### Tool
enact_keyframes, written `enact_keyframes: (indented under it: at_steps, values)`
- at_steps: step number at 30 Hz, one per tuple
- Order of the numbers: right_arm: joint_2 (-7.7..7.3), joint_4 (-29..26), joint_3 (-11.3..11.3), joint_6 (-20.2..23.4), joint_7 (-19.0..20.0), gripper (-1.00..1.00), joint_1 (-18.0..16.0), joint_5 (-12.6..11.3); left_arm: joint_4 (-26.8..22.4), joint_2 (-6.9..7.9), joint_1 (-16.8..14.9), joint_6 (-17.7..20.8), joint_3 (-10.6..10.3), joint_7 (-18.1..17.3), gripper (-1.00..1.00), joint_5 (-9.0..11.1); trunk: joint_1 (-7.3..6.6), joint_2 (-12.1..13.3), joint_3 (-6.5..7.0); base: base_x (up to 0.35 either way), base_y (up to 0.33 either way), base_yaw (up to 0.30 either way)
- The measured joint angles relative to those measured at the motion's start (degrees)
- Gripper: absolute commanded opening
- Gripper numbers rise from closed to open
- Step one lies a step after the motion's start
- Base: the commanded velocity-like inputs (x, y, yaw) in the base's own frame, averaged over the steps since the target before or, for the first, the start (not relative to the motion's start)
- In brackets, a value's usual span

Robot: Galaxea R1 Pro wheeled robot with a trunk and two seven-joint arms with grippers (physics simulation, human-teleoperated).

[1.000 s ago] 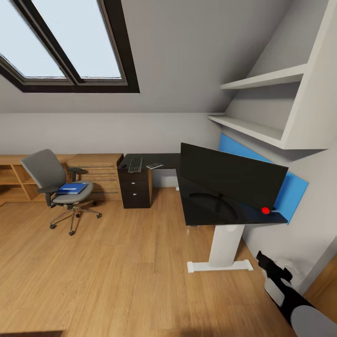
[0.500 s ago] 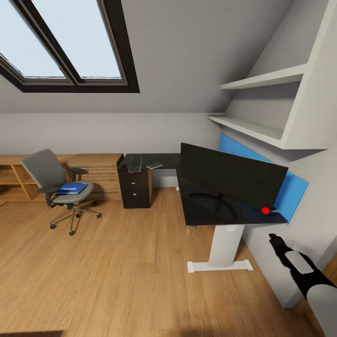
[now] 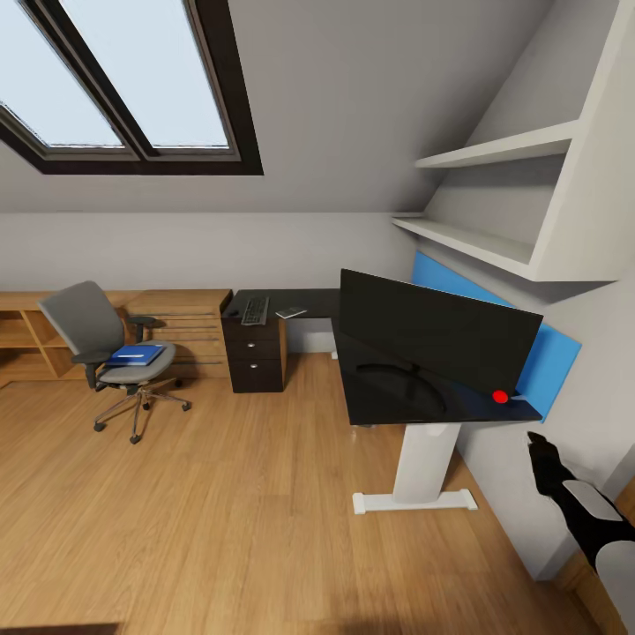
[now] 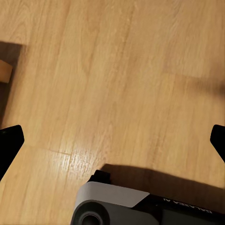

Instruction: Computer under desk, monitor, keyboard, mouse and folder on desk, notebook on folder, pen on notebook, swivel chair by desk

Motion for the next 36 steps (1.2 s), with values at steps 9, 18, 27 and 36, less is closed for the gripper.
enact_keyframes:
  at_steps: [9, 18, 27, 36]
  values:
    - [-0.27, 0.12, -2.96, 1.50, 0.38, 1.00, 0.01, -2.26, 0.01, -0.01, 0.00, 0.02, -0.01, -0.02, 1.00, -0.12, -0.02, 0.00, 0.00, 0.157, -0.161, 0.000]
    - [-0.40, 0.05, -3.16, 1.69, 0.47, 1.00, 0.01, -2.23, 0.00, -0.02, 0.00, 0.08, -0.01, 0.00, 1.00, -0.07, 0.00, 0.00, 0.00, 0.063, -0.057, 0.000]
    - [-0.85, 0.04, -3.14, 1.79, 0.41, 1.00, 0.01, -2.22, 0.00, -0.08, 0.00, 0.01, -0.05, 0.00, 1.00, -0.32, -0.01, 0.00, 0.00, 0.169, -0.005, 0.000]
    - [-0.96, -0.11, -3.14, 1.80, 0.40, 1.00, 0.01, -2.22, 0.00, -0.03, 0.00, 0.00, 0.03, 0.00, 1.00, -0.33, -0.02, -0.01, 0.00, 0.128, 0.000, 0.000]
